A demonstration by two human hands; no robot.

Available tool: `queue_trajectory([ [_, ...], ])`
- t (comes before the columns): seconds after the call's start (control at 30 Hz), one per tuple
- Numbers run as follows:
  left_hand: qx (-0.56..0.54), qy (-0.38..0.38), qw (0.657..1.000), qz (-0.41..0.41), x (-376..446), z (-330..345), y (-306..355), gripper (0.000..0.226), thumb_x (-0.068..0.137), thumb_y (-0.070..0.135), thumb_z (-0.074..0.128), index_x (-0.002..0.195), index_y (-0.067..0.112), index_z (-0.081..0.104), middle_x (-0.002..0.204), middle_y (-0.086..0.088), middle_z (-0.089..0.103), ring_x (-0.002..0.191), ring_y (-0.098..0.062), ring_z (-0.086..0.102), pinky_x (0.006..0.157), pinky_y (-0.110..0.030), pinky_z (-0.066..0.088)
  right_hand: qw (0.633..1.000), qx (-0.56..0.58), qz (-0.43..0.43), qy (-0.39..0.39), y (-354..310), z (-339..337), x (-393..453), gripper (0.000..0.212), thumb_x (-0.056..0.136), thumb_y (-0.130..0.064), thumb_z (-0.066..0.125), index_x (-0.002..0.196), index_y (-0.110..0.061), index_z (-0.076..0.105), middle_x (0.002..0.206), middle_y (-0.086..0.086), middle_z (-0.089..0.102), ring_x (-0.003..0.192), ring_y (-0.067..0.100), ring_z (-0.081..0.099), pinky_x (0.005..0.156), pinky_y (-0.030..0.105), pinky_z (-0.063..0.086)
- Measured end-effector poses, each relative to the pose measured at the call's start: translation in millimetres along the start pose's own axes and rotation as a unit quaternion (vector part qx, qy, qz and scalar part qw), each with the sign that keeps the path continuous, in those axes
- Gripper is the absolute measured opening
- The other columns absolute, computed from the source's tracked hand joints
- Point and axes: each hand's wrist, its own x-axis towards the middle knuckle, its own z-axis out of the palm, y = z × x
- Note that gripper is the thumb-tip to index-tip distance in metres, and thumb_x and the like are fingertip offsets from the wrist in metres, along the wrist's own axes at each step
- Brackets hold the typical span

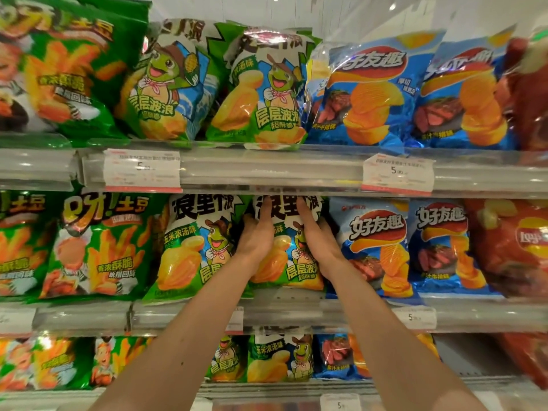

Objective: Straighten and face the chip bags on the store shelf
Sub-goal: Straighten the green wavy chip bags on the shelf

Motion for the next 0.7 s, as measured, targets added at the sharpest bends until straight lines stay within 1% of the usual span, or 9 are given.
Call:
queue_trajectory([
  [0.13, 0.001, 0.011, 1.0, 0.007, 0.2, -3.0, -1.1, 0.086, 0.09, 0.077, 0.024, 0.158, 0.027, 0.009, 0.162, -0.008, 0.027, 0.148, -0.031, 0.027, 0.12, -0.05, 0.02, 0.999, -0.022, -0.024, 0.012, -4.8, 1.1, -4.9, 0.103, 0.061, -0.098, 0.041, 0.143, -0.036, 0.045, 0.139, -0.005, 0.058, 0.128, 0.021, 0.053, 0.114, 0.05, 0.034],
  [0.27, 0.009, 0.017, 1.0, 0.008, 0.7, -4.3, -2.1, 0.086, 0.089, 0.078, 0.022, 0.158, 0.028, 0.008, 0.162, -0.008, 0.027, 0.147, -0.032, 0.028, 0.119, -0.049, 0.021, 0.999, -0.031, -0.033, 0.019, -5.1, 1.9, -6.3, 0.095, 0.069, -0.093, 0.041, 0.144, -0.036, 0.041, 0.143, -0.006, 0.055, 0.133, 0.021, 0.049, 0.116, 0.05, 0.03],
  [0.33, 0.018, 0.025, 0.999, 0.011, -0.7, -4.1, -1.9, 0.086, 0.09, 0.077, 0.021, 0.158, 0.025, 0.009, 0.161, -0.009, 0.029, 0.146, -0.032, 0.029, 0.117, -0.046, 0.022, 0.999, -0.033, -0.031, 0.013, -5.7, 0.2, -5.0, 0.094, 0.074, -0.09, 0.042, 0.148, -0.032, 0.039, 0.142, -0.004, 0.055, 0.131, 0.022, 0.051, 0.115, 0.047, 0.033],
  [0.4, 0.032, 0.033, 0.999, 0.015, -1.6, -2.8, -1.9, 0.086, 0.091, 0.076, 0.019, 0.158, 0.022, 0.009, 0.16, -0.011, 0.03, 0.145, -0.033, 0.03, 0.116, -0.045, 0.023, 0.999, -0.034, -0.031, 0.011, -6.8, -2.3, -3.1, 0.088, 0.08, -0.084, 0.044, 0.147, -0.027, 0.04, 0.137, -0.003, 0.058, 0.127, 0.021, 0.054, 0.112, 0.042, 0.037],
  [0.43, 0.04, 0.037, 0.998, 0.016, -2.0, -1.5, -1.9, 0.087, 0.091, 0.076, 0.019, 0.158, 0.02, 0.009, 0.159, -0.013, 0.03, 0.145, -0.034, 0.03, 0.116, -0.045, 0.023, 0.999, -0.039, -0.032, 0.017, -6.6, -2.7, -2.1, 0.089, 0.078, -0.086, 0.045, 0.144, -0.027, 0.043, 0.134, -0.003, 0.059, 0.125, 0.021, 0.055, 0.111, 0.042, 0.038],
  [0.5, 0.046, 0.048, 0.998, 0.018, -3.1, 1.5, -2.8, 0.088, 0.091, 0.076, 0.018, 0.158, 0.019, 0.01, 0.159, -0.014, 0.031, 0.144, -0.035, 0.032, 0.116, -0.045, 0.023, 0.997, -0.056, -0.035, 0.034, -5.7, -2.4, -0.3, 0.097, 0.067, -0.094, 0.044, 0.138, -0.028, 0.05, 0.131, -0.004, 0.063, 0.123, 0.022, 0.057, 0.111, 0.047, 0.039],
  [0.57, 0.043, 0.059, 0.997, 0.02, -2.8, 3.5, -3.4, 0.088, 0.092, 0.076, 0.018, 0.157, 0.018, 0.012, 0.158, -0.015, 0.032, 0.143, -0.035, 0.034, 0.116, -0.045, 0.024, 0.996, -0.067, -0.038, 0.043, -5.5, -2.9, 0.4, 0.099, 0.065, -0.096, 0.043, 0.137, -0.027, 0.051, 0.131, -0.003, 0.063, 0.124, 0.023, 0.056, 0.111, 0.049, 0.038],
  [0.67, 0.031, 0.056, 0.997, 0.038, -4.3, 2.9, -4.2, 0.084, 0.092, 0.075, 0.018, 0.156, 0.021, 0.018, 0.157, -0.012, 0.034, 0.143, -0.034, 0.035, 0.116, -0.046, 0.025, 0.997, -0.048, -0.043, 0.045, -7.0, -6.1, -2.1, 0.085, 0.081, -0.081, 0.047, 0.143, -0.023, 0.044, 0.137, -0.002, 0.058, 0.13, 0.023, 0.051, 0.112, 0.037, 0.034],
  [0.7, 0.021, 0.056, 0.997, 0.053, -4.8, 2.2, -4.9, 0.08, 0.093, 0.074, 0.019, 0.154, 0.022, 0.022, 0.156, -0.011, 0.036, 0.141, -0.033, 0.036, 0.115, -0.045, 0.025, 0.997, -0.044, -0.046, 0.046, -6.3, -6.8, -2.9, 0.083, 0.084, -0.079, 0.046, 0.145, -0.023, 0.041, 0.14, -0.002, 0.056, 0.132, 0.023, 0.049, 0.113, 0.037, 0.033],
])
